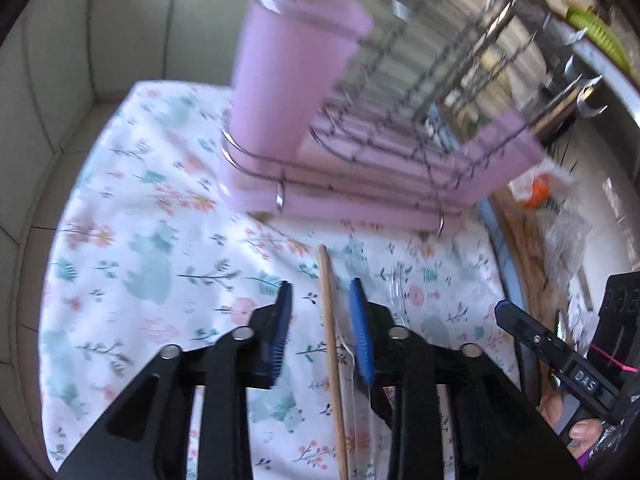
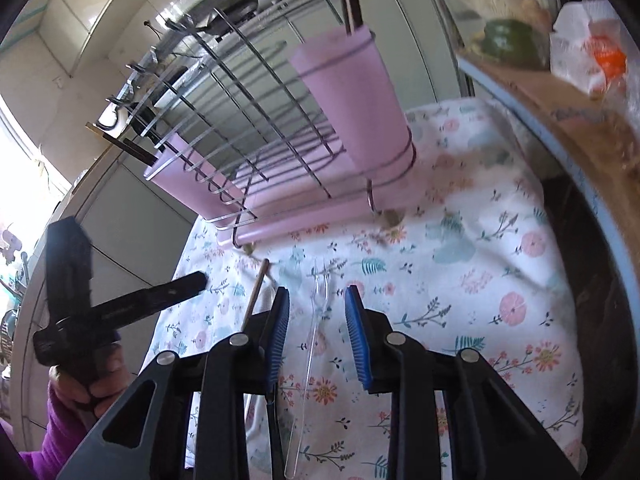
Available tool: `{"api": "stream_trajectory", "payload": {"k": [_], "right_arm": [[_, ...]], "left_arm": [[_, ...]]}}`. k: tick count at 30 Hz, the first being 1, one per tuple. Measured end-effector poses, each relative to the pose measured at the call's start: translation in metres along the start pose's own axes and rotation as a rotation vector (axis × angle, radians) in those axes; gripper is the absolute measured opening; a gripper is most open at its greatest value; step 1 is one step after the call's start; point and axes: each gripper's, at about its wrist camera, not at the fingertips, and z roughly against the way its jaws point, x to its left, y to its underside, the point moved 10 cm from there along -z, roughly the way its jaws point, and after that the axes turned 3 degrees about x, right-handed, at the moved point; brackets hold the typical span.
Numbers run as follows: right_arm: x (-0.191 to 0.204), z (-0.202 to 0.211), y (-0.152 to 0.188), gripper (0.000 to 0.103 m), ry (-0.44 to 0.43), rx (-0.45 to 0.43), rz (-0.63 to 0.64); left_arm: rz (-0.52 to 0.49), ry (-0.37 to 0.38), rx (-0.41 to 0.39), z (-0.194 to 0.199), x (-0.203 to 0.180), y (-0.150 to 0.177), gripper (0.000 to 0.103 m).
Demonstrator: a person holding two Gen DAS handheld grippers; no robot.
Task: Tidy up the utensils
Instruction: 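Grasp the light wooden chopstick with the left tool while the right tool grasps the clear plastic fork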
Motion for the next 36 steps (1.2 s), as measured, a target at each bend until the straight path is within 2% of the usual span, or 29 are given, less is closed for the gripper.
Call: {"api": "stream_trajectory", "payload": {"k": [4,8,9,10,11,17,20,29,33,35,36], "right_arm": [[-0.007,-0.009,0.003,0.028,-0.016,0.030,-0.029],[-0.011,-0.018,0.006,0.028,-0.023,0.062,-0.041],[-0.012,-0.021,0.006,0.028,-0.023,0.068,-0.043],[-0.012,-0.024,0.005,0.028,-0.023,0.078,-0.044],[-0.011,-0.027,0.004,0.028,-0.023,0.084,-0.043],[0.000,-0.053,-0.002,0.028,-0.005,0.145,-0.019],[0.004,-0.068,-0.004,0.031,0.015,0.177,-0.019],[0.004,-0.108,-0.002,0.032,0.190,0.270,0.015],[0.006,-0.119,-0.004,0.032,0.260,0.272,0.042],[0.008,-0.122,-0.006,0.024,0.284,0.259,0.066],[0.009,-0.123,-0.005,0.013,0.293,0.249,0.074]], "left_arm": [[-0.007,-0.055,0.076,-0.027,-0.001,-0.001,0.023],[-0.005,-0.064,0.139,-0.052,-0.003,0.001,0.022],[-0.005,-0.069,0.143,-0.055,-0.001,0.001,0.019],[-0.006,-0.081,0.150,-0.060,0.000,0.002,0.009],[-0.005,-0.084,0.153,-0.062,0.001,0.003,0.007],[0.030,-0.043,0.102,-0.045,0.012,0.003,0.006],[0.051,-0.028,0.065,-0.028,0.025,0.002,0.006],[0.081,0.027,-0.019,0.022,0.055,0.005,0.006],[0.099,0.044,-0.034,0.030,0.066,0.009,0.006],[0.108,0.042,-0.038,0.036,0.072,0.013,0.006],[0.111,0.038,-0.040,0.038,0.073,0.014,0.006]]}}
